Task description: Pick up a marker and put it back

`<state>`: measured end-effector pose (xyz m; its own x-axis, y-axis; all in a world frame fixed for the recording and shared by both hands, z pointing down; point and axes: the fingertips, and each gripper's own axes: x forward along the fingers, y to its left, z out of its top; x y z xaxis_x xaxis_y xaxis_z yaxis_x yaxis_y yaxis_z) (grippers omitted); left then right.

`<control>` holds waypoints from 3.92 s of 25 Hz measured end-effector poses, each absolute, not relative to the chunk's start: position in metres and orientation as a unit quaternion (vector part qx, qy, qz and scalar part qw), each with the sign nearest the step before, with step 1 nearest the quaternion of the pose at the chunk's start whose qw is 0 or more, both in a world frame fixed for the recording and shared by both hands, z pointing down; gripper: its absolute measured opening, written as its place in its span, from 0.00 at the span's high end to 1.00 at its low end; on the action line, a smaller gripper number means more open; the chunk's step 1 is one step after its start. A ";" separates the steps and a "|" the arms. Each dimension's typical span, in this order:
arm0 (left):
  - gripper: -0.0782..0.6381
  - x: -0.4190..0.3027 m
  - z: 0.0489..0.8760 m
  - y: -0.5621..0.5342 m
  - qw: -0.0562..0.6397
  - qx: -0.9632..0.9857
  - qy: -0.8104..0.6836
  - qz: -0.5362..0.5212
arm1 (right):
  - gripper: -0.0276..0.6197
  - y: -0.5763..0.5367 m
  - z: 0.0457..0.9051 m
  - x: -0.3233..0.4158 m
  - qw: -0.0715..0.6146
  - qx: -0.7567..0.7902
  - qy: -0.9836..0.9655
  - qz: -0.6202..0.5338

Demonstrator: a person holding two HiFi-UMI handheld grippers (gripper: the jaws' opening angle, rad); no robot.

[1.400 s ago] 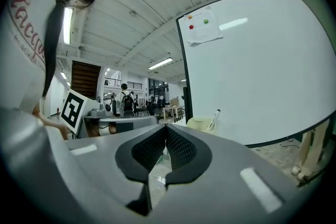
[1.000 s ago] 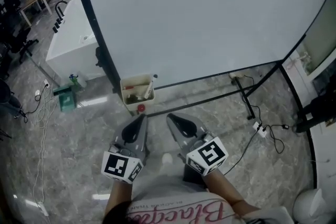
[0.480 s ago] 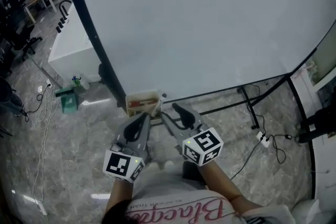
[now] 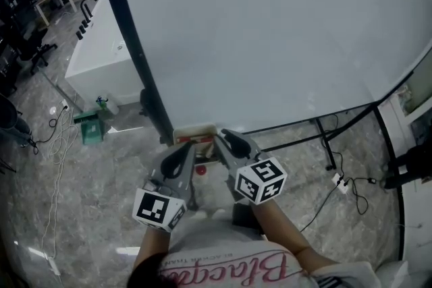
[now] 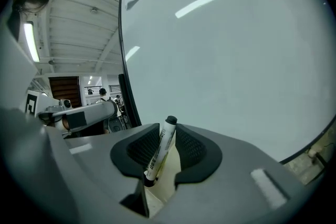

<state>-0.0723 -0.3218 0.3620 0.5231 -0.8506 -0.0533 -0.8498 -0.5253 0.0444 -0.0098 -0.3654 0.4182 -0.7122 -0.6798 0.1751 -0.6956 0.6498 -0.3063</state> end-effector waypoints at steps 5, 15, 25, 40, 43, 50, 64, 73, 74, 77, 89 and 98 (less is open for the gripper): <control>0.89 -0.077 0.361 -0.322 0.008 0.873 -0.486 -0.037 | 0.85 -0.361 0.412 -0.015 0.011 0.362 -0.914 0.182; 0.89 -0.083 0.346 -0.318 0.001 0.873 -0.484 -0.060 | 0.86 -0.334 0.332 -0.014 -0.081 0.341 -0.932 0.087; 0.89 -0.081 0.328 -0.317 -0.004 0.871 -0.482 -0.091 | 0.86 -0.319 0.303 -0.003 -0.105 0.353 -0.928 0.050; 0.89 -0.086 0.332 -0.324 -0.002 0.869 -0.487 -0.092 | 0.86 -0.340 0.361 -0.022 -0.037 0.352 -0.931 0.085; 0.89 -0.088 0.335 -0.323 0.004 0.868 -0.488 -0.089 | 0.86 -0.344 0.386 -0.027 -0.003 0.357 -0.927 0.118; 0.89 -0.092 0.339 -0.317 0.007 0.867 -0.492 -0.084 | 0.85 -0.354 0.411 -0.024 0.034 0.373 -0.917 0.136; 0.89 -0.093 0.337 -0.307 0.000 0.869 -0.488 -0.079 | 0.71 -0.365 0.409 -0.002 0.025 0.380 -0.918 0.113; 0.89 -0.081 0.335 -0.305 -0.001 0.880 -0.468 -0.079 | 0.74 -0.326 0.353 0.014 -0.007 0.383 -0.923 0.042; 0.89 -0.079 0.335 -0.305 -0.001 0.881 -0.466 -0.080 | 0.77 -0.322 0.350 0.013 -0.004 0.382 -0.924 0.031; 0.89 -0.074 0.334 -0.304 -0.003 0.885 -0.458 -0.080 | 0.89 -0.310 0.342 0.012 -0.002 0.377 -0.926 0.009; 0.89 -0.068 0.329 -0.300 -0.012 0.890 -0.447 -0.088 | 0.95 -0.300 0.342 0.014 0.014 0.388 -0.921 -0.014; 0.89 -0.067 0.327 -0.298 -0.014 0.889 -0.448 -0.092 | 0.95 -0.296 0.341 0.015 0.020 0.389 -0.921 -0.019</control>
<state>-0.0674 -0.2984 0.3271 0.5821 -0.7940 -0.1752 -0.7990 -0.5985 0.0579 0.0152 -0.2956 0.3409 -0.6965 -0.7172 0.0224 -0.7157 0.6966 0.0503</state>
